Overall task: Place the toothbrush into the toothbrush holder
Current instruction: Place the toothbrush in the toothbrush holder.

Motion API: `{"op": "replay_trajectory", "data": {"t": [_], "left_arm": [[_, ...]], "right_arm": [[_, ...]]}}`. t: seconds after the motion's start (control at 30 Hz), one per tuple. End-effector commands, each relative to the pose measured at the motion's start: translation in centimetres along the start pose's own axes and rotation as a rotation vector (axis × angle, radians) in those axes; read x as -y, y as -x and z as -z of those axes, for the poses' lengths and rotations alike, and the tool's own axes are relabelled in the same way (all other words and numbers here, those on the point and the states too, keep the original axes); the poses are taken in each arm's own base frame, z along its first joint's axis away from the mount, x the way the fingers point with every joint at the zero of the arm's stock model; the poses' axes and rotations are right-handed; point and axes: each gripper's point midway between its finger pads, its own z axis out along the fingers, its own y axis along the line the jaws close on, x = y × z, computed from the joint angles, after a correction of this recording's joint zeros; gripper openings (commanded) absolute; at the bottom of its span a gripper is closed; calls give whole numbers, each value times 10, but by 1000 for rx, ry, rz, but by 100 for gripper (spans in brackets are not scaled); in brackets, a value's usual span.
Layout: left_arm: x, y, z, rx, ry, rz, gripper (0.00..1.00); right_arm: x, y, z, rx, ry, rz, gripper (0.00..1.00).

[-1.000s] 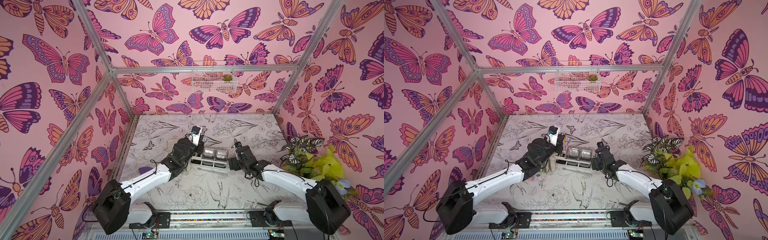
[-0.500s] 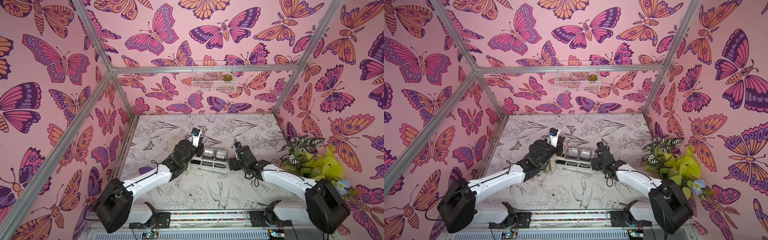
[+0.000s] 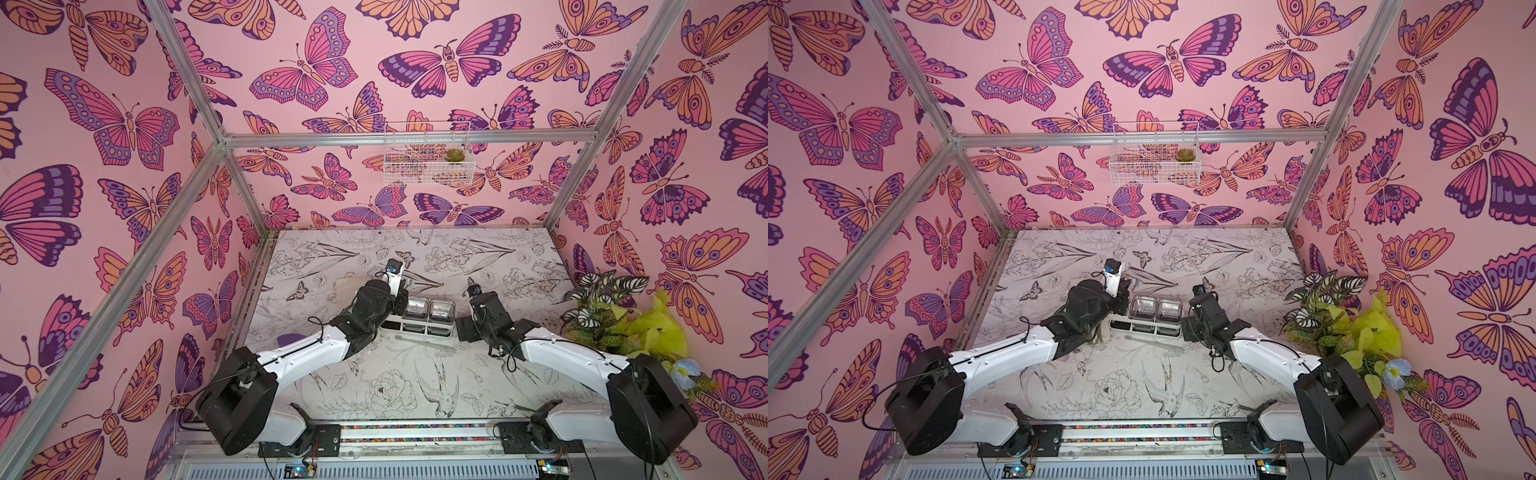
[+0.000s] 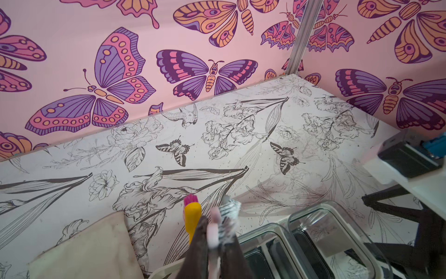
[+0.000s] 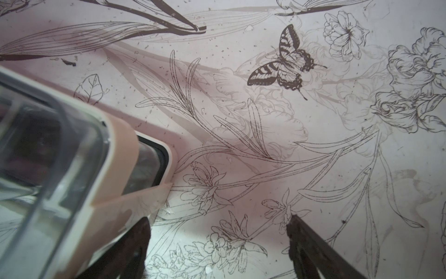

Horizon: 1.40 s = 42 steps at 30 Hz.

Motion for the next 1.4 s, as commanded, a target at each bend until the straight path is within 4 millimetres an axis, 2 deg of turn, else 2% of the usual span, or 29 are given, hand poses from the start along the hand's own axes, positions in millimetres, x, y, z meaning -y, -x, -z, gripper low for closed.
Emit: {"op": "replay_trajectory", "data": {"t": [0.0, 0.4, 1.0, 1.3, 1.37], "left_arm": [[-6, -4, -2, -20, 29, 17, 0], [-7, -16, -6, -44, 37, 13, 0], [0, -22, 0, 48, -22, -12, 0], [0, -30, -3, 35, -20, -19, 0], [0, -31, -3, 33, -17, -19, 11]], "right_arm": [[-2, 9, 2, 2, 5, -8, 90], [-2, 7, 1, -5, 5, -6, 90], [-3, 6, -2, -15, 5, -2, 90], [-3, 6, -2, -18, 4, 0, 90], [-3, 5, -2, -20, 3, 0, 90]]}}
